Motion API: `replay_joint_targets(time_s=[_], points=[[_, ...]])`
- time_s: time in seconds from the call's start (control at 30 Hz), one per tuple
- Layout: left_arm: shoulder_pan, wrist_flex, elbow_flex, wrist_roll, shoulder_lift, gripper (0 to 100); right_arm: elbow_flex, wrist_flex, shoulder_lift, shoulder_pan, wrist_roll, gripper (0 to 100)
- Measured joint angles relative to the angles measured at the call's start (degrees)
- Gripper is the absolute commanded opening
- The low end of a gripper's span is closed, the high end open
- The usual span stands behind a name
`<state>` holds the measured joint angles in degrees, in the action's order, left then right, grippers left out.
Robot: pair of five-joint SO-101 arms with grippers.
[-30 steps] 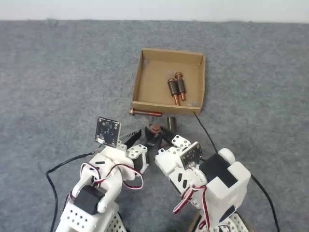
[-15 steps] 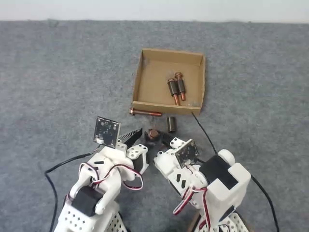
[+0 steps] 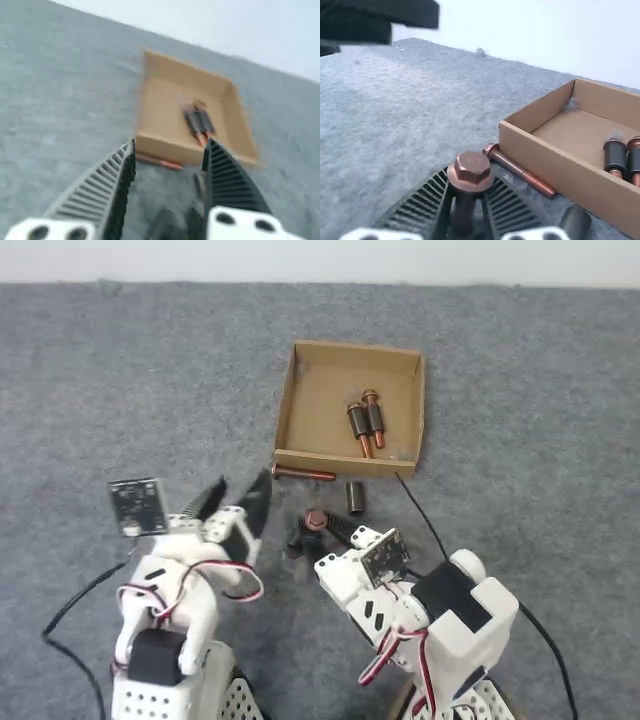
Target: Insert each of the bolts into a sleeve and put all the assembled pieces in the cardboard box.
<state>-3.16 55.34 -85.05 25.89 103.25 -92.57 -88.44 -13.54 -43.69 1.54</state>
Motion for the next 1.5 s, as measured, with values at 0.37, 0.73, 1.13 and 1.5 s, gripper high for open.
replay_joint_targets(time_s=[0.37,0.73,1.13,1.5], points=[[4.8,-3.4,-2.7,0.0,0.0,22,0.0,4.2,0.0,-2.0,0.0,0.9],[5.2,-3.4,-2.7,0.0,0.0,22,0.0,4.2,0.0,-2.0,0.0,1.0],[5.2,-3.4,-2.7,0.0,0.0,22,-0.2,4.2,0.1,-2.0,0.0,7.7],[5.1,-8.1,-7.5,-1.4,0.0,22,-2.5,19.7,13.6,-2.0,0.0,7.1]])
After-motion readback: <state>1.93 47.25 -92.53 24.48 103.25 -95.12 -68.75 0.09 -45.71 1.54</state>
